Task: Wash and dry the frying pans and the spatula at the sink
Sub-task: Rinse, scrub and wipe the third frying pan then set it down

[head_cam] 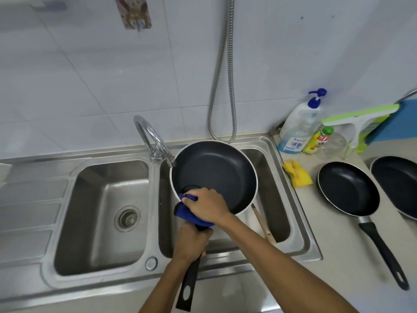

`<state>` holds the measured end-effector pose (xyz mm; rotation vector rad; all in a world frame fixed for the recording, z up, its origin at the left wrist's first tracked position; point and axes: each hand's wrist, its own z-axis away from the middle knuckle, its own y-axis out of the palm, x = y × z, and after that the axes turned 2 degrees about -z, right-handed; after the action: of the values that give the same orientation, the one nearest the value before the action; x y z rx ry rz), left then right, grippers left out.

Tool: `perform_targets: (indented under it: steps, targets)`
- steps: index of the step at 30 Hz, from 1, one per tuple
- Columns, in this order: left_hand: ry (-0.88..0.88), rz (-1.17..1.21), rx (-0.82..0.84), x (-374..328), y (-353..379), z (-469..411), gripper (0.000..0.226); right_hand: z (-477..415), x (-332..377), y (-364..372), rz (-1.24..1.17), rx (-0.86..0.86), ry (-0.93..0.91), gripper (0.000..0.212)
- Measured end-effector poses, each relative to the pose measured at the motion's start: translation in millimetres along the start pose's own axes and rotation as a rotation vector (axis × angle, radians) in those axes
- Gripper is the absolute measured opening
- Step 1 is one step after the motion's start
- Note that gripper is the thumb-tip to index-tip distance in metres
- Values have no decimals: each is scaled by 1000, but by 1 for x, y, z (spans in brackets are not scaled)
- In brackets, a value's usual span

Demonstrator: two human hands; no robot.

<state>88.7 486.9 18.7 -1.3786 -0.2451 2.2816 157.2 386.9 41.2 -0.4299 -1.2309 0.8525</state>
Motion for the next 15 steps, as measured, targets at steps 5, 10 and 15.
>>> perform_targets:
  steps: [5,10,15]
  targets:
    - [-40,115,-39,0,-19,-5,6,11,-26,-13,400,-96,-181,34]
    - [-83,130,-28,7,-24,5,9,-14,-106,-59,732,-71,-50,28]
    - [-120,118,94,6,-5,22,13,-74,-138,-85,927,-216,-76,29]
